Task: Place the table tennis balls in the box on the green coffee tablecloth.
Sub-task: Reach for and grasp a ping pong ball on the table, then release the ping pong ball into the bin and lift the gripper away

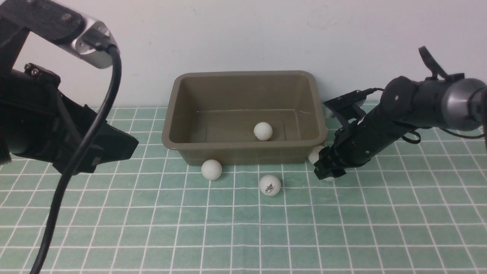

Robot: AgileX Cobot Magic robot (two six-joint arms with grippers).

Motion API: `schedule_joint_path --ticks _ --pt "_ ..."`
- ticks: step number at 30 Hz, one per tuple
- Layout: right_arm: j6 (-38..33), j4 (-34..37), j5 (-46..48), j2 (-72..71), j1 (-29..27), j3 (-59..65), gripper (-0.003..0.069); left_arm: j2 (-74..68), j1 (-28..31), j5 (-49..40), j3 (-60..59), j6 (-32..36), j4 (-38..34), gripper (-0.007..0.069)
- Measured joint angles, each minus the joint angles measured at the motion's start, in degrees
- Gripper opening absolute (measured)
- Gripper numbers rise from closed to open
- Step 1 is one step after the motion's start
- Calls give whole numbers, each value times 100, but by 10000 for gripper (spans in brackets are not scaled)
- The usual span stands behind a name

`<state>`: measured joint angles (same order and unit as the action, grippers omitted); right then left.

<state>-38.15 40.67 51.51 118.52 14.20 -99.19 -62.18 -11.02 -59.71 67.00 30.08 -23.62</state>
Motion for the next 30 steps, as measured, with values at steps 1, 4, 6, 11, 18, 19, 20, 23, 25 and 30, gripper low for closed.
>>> schedule_joint_path --ticks 1,4,6,11,18,19,20,23,25,30 --pt "-58 55 0 141 0 -76 362 0 0 0 0 5 0 405" --pt "-156 136 9 598 0 -166 362 0 0 0 0 13 0 405" --pt "-162 136 9 658 0 -171 379 0 0 0 0 13 0 405" --pt "-248 130 -42 495 0 -203 573 0 0 5 0 16 0 405" --pt "-209 -1301 -117 -510 -91 -203 577 0 0 5 0 16 0 405" --pt "-150 -1461 -111 -621 -128 -203 561 0 0 5 0 16 0 405" --pt "-63 -1679 -88 -791 -202 -204 545 0 0 5 0 16 0 405" --pt "45 -1999 55 -1103 -392 -204 514 0 0 5 0 16 0 405" --pt "90 -2138 303 -1365 -614 -209 490 0 0 12 0 16 0 405" --pt "101 -2142 1063 -1623 -927 -209 463 0 0 94 0 16 0 405"
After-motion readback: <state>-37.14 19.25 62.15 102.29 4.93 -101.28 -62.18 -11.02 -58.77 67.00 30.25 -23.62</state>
